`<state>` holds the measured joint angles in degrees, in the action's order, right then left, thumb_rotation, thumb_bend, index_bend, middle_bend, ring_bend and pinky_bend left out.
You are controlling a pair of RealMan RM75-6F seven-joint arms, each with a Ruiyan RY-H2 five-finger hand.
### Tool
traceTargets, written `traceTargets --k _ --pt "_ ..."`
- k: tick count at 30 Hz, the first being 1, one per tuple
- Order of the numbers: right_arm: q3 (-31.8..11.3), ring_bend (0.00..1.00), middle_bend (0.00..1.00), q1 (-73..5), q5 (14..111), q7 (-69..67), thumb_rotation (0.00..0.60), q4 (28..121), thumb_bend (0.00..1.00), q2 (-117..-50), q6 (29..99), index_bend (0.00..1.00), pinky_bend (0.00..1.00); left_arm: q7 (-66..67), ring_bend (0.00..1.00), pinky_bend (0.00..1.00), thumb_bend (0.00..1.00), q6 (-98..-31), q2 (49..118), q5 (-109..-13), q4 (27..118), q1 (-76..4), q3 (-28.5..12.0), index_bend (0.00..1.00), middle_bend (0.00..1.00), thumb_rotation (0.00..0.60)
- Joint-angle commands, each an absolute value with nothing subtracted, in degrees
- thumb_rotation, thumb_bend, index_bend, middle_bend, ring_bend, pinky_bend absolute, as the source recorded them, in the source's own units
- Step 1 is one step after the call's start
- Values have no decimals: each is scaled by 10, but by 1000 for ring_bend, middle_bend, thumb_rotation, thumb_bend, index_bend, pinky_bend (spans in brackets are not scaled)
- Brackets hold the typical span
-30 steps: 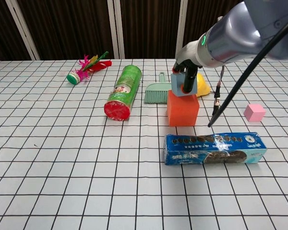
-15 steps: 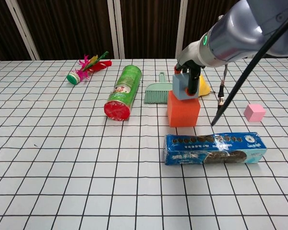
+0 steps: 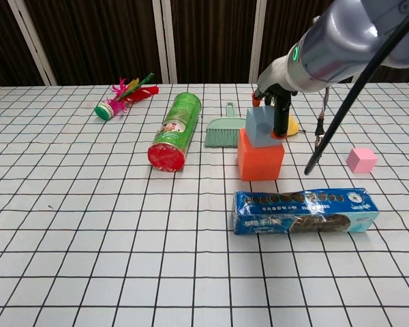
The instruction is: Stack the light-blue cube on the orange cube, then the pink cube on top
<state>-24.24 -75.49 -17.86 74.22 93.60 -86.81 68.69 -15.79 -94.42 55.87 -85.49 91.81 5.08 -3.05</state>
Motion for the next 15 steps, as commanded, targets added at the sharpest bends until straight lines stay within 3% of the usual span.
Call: traceTargets --k 1,10,15 --pt "-240 26 78 -758 -192 758 600 943 460 -860 695 9 35 -157 0 0 161 -944 559 -855 918 51 -31 95 0 600" --pt "-213 24 78 -732 -146 750 600 963 429 -825 709 0 35 -152 0 0 161 -943 560 -856 920 50 -30 95 0 600" --pt "-168 24 78 -680 -89 720 600 987 429 -782 680 0 35 -152 0 0 161 -944 560 -852 921 51 -31 95 0 600"
